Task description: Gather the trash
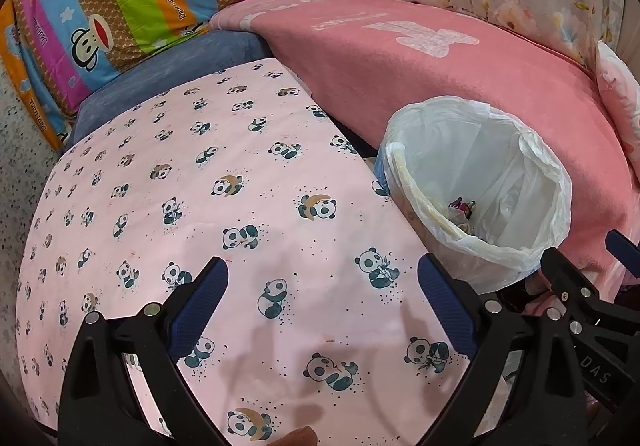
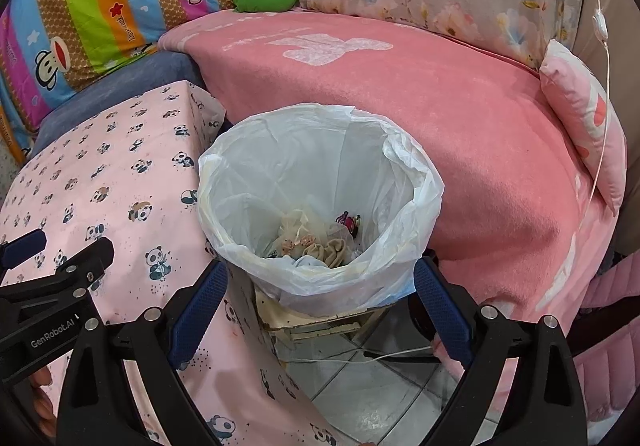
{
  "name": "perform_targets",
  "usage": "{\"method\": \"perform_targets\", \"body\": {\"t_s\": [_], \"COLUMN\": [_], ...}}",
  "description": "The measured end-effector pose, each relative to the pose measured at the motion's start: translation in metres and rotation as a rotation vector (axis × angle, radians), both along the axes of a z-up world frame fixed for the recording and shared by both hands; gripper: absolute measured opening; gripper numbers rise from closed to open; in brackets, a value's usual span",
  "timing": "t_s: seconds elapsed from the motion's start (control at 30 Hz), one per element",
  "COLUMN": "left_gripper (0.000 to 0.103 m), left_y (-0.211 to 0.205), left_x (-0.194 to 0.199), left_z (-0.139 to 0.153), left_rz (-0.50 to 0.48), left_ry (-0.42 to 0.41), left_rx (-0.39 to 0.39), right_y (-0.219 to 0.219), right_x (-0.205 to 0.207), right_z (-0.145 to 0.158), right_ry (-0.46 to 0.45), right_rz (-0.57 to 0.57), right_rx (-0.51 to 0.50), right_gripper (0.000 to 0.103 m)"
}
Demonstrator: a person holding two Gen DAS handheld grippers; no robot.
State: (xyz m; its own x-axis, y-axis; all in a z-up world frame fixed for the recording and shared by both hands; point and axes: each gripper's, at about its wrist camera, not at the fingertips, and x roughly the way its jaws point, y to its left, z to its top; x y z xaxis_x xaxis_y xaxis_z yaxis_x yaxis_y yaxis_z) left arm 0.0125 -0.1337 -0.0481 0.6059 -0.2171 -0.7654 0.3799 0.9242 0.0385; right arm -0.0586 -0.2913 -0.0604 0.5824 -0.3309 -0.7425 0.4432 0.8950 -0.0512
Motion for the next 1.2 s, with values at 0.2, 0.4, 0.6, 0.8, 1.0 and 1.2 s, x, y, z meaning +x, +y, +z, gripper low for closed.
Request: {"method": "perform_targets", "body": {"t_s": [0.2,0.4,0.6,0.8,1.0,1.2], "left_gripper": [0.092,0.096,0.096,0.096,0.096,0.096], "left_y": [-0.002,-0.002,-0.004,-0.008,-0.010,-0.011], "left_x": [-0.002,-0.005,-0.008,-0.011,-0.013,-0.013], "left_z": [0.000,0.002,0.002,0.002,0.002,0.000], "left_rz": [0.000,0.021,0.013,0.006,-0.003,0.002], "left_ry": [-0.007,-0.022,-0.021,-0.021,-0.017,-0.006], "left_rx": [0.006,0.012,0.013,0.017,0.020,0.021], "right_y": [0.000,0.001,-0.001,-0.003,-0.003,-0.003], "right_x": [-0.002,-0.004,-0.007,-0.010,-0.010,-0.011], "right_z": [0.001,0.002,0.002,0.003,0.003,0.003], "right_ry": [-0.002,0.004,0.001,0.001,0.001,0.001], "right_rz": [-0.002,-0.005,-0.010,-0.014,-0.014,-0.017], "right_rx": [-0.007,-0.012,-0.016,-0.017,-0.017,-0.016], "right_gripper": [0.090,0.090,0.090,0.090,0.090,0.090]}}
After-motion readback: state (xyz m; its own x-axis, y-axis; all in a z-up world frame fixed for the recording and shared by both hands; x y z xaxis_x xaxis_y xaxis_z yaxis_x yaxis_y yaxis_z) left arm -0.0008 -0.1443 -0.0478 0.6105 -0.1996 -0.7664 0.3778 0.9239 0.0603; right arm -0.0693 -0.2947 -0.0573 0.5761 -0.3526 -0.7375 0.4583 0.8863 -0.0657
